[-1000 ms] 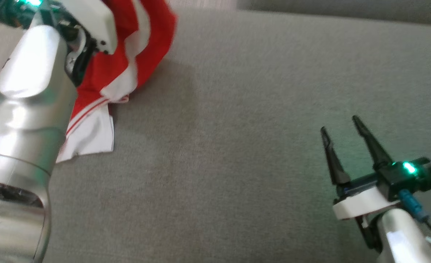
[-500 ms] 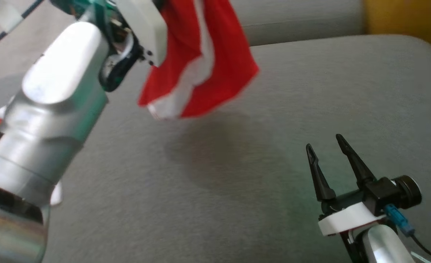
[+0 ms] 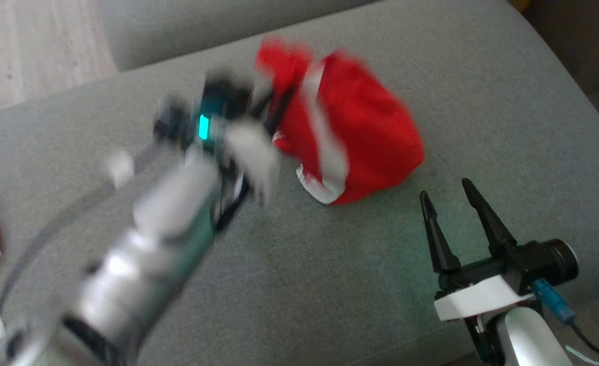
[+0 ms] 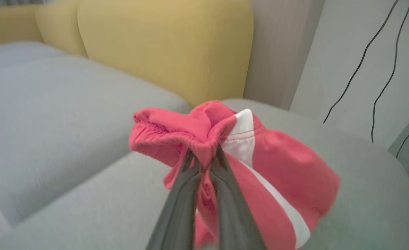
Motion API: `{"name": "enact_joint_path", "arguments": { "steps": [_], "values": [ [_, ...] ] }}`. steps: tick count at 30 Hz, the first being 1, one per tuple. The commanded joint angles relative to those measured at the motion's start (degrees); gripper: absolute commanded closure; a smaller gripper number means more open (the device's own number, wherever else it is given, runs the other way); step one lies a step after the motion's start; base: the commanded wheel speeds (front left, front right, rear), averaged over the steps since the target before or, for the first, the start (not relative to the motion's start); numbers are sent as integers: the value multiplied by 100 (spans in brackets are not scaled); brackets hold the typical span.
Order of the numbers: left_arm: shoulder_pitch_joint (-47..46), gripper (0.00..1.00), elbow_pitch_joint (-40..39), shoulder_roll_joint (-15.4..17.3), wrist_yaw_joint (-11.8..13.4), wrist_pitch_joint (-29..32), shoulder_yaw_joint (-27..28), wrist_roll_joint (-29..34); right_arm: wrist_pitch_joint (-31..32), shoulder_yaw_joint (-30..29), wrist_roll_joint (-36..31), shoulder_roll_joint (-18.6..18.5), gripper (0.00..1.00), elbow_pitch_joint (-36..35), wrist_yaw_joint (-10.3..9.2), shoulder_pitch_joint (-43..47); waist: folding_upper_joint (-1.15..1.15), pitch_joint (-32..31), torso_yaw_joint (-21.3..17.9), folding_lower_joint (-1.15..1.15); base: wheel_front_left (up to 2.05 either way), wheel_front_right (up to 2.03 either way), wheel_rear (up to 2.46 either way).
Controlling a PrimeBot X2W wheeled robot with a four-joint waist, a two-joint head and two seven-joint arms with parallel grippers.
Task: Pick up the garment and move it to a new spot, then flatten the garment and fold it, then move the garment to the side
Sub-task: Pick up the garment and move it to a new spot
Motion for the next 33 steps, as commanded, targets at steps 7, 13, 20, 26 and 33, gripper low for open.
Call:
{"name": "enact_joint_path", "arguments": {
  "steps": [7,13,20,26,33],
  "values": [
    [1160,80,509,-156,405,-1175,81,-60,-62,83,83,72,0,-165,44,-238,0,184,169,-2,0,0,0],
    [1889,0,10,-246,1075,-1363,573,270,-62,-92,77,74,0,-147,44,33,0,-211,677,-2,0,0,0],
    [3325,0,-1958,50,1662,-1367,1566,1660,-62,-340,151,74,0,-130,44,509,0,-795,1179,-2,0,0,0],
    [4565,0,-3316,102,1704,-1368,2634,2341,-62,-478,219,75,0,-162,44,779,0,-1074,1440,-2,0,0,0],
    [5731,0,-4282,41,1546,-1368,3388,3126,-62,-601,301,75,0,-203,44,1094,0,-1357,1504,-2,0,0,0]
  ]
}}
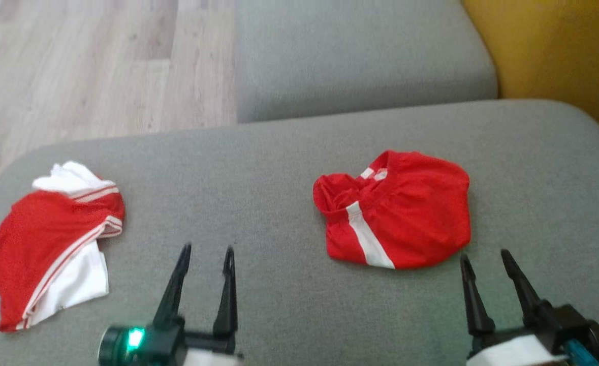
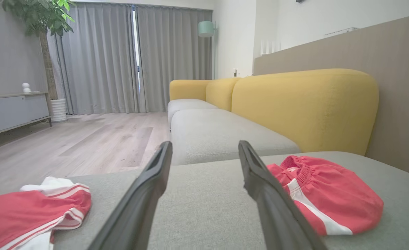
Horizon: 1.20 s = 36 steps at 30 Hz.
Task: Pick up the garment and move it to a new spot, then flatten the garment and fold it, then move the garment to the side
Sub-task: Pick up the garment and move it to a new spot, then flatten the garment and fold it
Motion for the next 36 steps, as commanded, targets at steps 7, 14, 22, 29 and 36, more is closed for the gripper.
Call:
{"name": "enact_joint_path", "arguments": {
  "steps": [7,14,22,29,36],
  "values": [
    [700,0,-338,-197,32,-52,546,437,-62,99,72,-28,0,-278,44,243,0,-332,2,1,0,0,0],
    [866,0,-214,-335,-20,-52,768,539,-62,236,120,-28,0,-355,44,358,0,-432,-17,1,0,0,0],
    [844,0,-164,-378,-130,-52,824,640,-62,298,147,-28,0,-355,44,366,0,-431,-9,1,0,0,0],
    [829,0,-128,-388,-172,-52,804,708,-62,293,222,-28,0,-360,44,365,0,-386,11,1,0,0,0],
    [771,0,-84,-391,-222,-52,687,654,-62,296,296,-28,0,-356,44,314,0,-299,-23,1,0,0,0]
  ]
}}
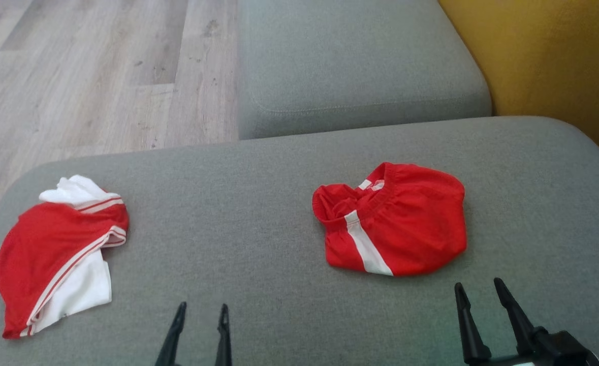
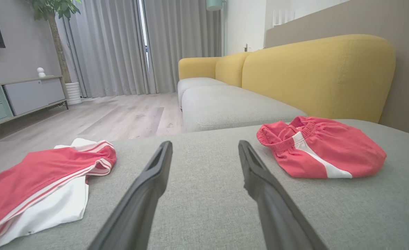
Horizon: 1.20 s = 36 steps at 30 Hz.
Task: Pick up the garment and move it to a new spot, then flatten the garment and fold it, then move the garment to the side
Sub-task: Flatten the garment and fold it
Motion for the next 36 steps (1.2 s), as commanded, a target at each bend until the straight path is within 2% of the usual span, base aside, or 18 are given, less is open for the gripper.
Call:
{"name": "enact_joint_path", "arguments": {
  "steps": [1,3,8,13,16,20,24,36],
  "values": [
    [-411,0,-93,-68,-50,-47,71,-28,-62,117,73,-32,0,-193,44,-270,0,55,-31,0,0,0,0],
    [-570,0,81,-69,-155,-47,-56,-43,-62,131,69,-32,0,-193,44,-309,0,135,-68,0,0,0,0],
    [-1463,0,996,-69,-684,-47,-645,-22,-62,256,0,-32,0,-199,44,-455,0,409,-245,0,0,0,0],
    [-2513,0,1713,-69,-929,-45,-1181,157,-62,411,-51,-32,0,-188,44,-627,0,691,-480,0,0,0,0],
    [-3479,0,2327,-69,-1107,179,-1783,106,-62,471,-91,-34,0,-181,44,-717,0,904,-675,0,0,0,0],
    [-4326,0,2789,-69,-1136,640,-2273,-41,-62,584,-94,-63,0,-196,44,-869,0,1233,-875,0,0,0,0],
    [-4969,0,3208,-69,-1030,963,-2565,-201,-62,663,-75,-80,0,-207,44,-1056,0,1517,-1039,0,0,0,0],
    [-5946,0,4354,-70,-908,1051,-3252,-616,-62,860,-27,-74,0,-123,44,-1254,0,1841,-1294,0,0,0,0]
  ]
}}
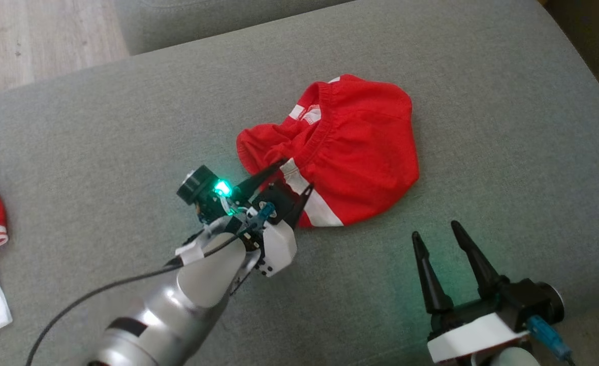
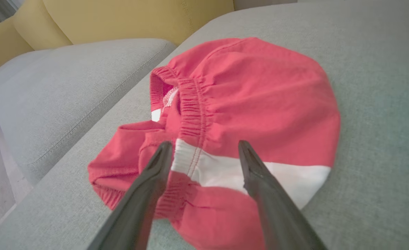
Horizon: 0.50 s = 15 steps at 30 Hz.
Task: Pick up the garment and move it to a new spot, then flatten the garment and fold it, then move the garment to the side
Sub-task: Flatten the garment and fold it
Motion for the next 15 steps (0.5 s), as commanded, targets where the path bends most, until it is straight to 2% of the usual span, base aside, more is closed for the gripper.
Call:
{"name": "enact_joint_path", "arguments": {
  "steps": [1,5,9,10,11,12,13,15],
  "values": [
    [-356,0,-27,33,65,20,69,-74,-62,170,35,-65,0,-149,44,-213,0,18,-26,-1,0,0,0],
    [-479,0,236,33,143,-3,-100,-173,-62,210,42,-74,0,-138,44,-242,0,46,-55,-1,0,0,0],
    [-526,0,370,33,24,58,-317,-338,-62,212,35,-77,0,-144,44,-259,0,79,-53,-1,0,0,0],
    [-535,16,379,33,-6,47,-357,-393,-62,211,34,-76,0,-145,44,-265,0,88,-51,-1,0,0,0],
    [-548,51,383,33,-46,26,-404,-440,-62,210,33,-76,0,-146,44,-271,0,98,-48,-1,0,0,0],
    [-565,65,389,32,-62,-1,-440,-487,-62,209,34,-75,0,-148,44,-279,0,109,-46,-1,0,0,0],
    [-579,100,402,32,-87,-7,-482,-534,-62,208,35,-75,0,-148,44,-287,0,117,-44,-1,0,0,0],
    [-603,100,441,32,-155,7,-582,-616,-62,217,33,-72,0,-139,44,-302,0,116,-45,-1,0,0,0]
  ]
}}
